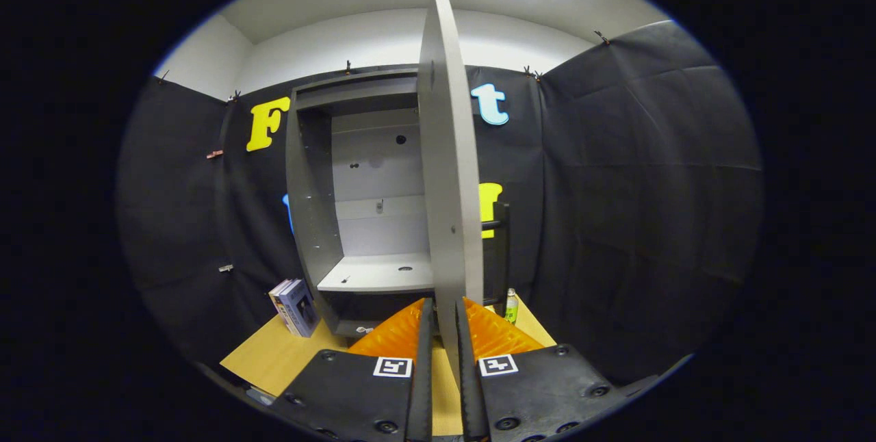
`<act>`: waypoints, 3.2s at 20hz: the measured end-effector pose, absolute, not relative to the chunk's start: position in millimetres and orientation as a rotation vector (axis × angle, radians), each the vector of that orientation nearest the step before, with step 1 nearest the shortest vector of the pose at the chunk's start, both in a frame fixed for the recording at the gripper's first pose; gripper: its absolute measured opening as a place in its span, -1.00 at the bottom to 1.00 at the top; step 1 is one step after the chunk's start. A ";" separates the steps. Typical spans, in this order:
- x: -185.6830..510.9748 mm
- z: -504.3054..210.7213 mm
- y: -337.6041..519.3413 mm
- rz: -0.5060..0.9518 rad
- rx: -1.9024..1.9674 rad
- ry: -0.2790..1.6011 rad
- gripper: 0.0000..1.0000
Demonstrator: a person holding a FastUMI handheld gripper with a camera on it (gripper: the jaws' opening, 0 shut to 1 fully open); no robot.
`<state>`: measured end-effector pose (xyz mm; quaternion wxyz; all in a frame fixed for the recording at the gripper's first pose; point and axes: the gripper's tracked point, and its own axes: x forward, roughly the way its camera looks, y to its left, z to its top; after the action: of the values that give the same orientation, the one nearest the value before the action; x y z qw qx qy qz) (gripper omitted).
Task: Open the shoe cabinet door, grab the shoes and put them into the shoe cabinet, then close the shoe cabinet door.
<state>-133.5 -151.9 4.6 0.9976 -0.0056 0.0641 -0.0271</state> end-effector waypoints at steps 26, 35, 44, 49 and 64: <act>-90.3 -185.5 -15.5 0.133 -0.064 0.346 -0.59; -67.0 -339.8 -10.8 0.009 -0.029 0.578 -0.58; -74.2 -461.1 -26.7 -0.086 -0.047 0.791 -0.58; -73.3 -491.7 -29.2 -0.093 -0.048 0.836 -0.58; -19.4 -520.4 -32.1 -0.100 -0.035 0.782 -0.57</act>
<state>-19.4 -32.1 -520.4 0.9232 -0.0171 0.3809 -0.0486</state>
